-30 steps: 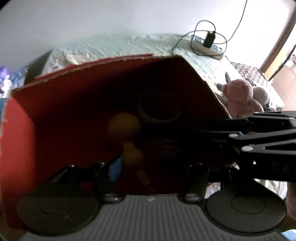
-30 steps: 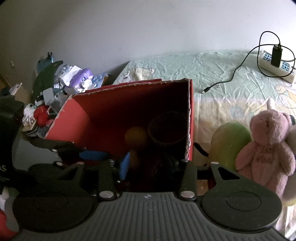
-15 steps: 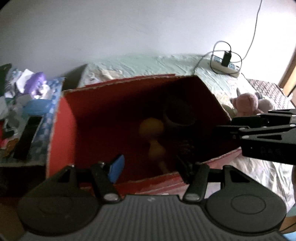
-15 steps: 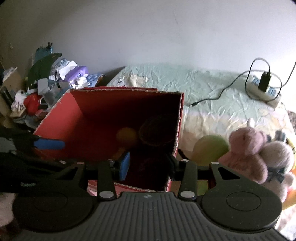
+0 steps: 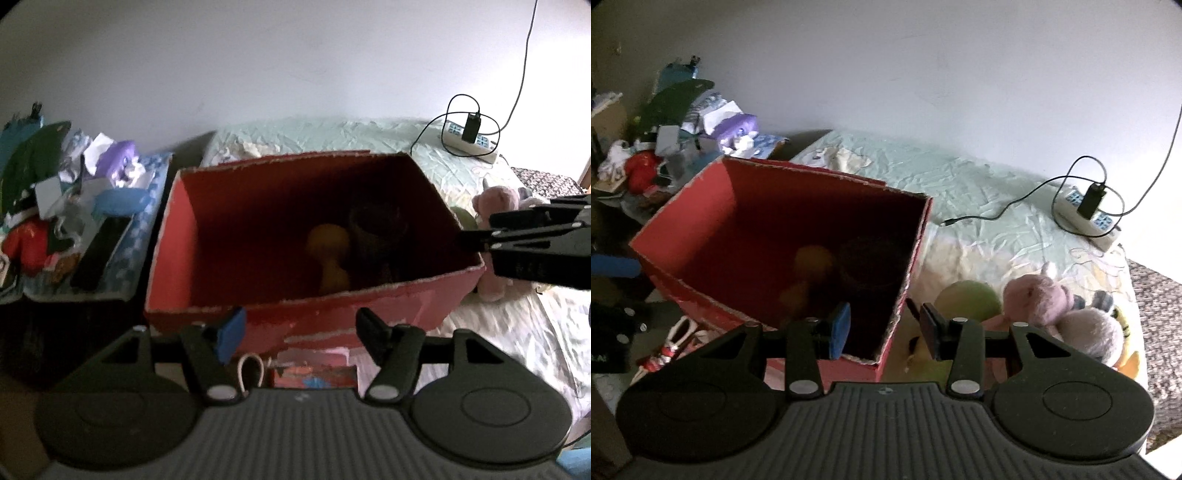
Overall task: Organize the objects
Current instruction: 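Move the right gripper out of the box to the red printed gift box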
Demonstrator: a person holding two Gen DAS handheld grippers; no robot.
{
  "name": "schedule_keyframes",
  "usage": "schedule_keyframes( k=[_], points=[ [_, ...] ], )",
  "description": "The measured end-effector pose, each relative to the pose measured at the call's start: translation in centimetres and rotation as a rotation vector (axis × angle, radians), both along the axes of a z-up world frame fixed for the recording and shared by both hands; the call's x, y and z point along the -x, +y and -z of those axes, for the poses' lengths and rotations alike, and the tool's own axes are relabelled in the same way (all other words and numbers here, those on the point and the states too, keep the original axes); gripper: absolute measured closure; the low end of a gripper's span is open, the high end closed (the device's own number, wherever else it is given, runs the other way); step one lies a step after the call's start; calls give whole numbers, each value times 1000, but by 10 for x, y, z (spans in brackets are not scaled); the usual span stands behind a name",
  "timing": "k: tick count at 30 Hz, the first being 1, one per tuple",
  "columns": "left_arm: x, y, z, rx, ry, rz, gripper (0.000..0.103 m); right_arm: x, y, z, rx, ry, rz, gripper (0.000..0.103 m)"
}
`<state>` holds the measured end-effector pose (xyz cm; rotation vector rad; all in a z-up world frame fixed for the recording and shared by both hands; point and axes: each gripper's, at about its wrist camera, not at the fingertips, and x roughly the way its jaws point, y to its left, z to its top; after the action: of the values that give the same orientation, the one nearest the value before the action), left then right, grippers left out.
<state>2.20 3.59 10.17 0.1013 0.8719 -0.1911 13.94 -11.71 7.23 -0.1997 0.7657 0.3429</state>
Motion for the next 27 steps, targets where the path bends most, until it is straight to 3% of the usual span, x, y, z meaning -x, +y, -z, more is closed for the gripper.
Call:
schedule_keyframes(
  k=[4, 7, 11, 17, 23, 27],
  points=[
    [13, 6, 9, 19, 42, -18, 35, 6, -11, -6, -160, 25, -79, 59],
    [26, 11, 17, 45, 76, -8, 32, 7, -23, -6, -349, 106, -175, 59],
    [41, 19, 34, 89, 125, -2, 28, 11, -21, 4, -489, 214, -289, 60],
    [41, 27, 67, 149, 228, -55, 27, 19, 6, 32, -485, 340, -401, 60],
    [39, 22, 83, 183, 267, -49, 19, 5, 26, 69, -486, 520, -348, 60],
    [37, 20, 90, 172, 262, -47, 13, 0, 32, 83, -496, 574, -328, 60]
  ],
)
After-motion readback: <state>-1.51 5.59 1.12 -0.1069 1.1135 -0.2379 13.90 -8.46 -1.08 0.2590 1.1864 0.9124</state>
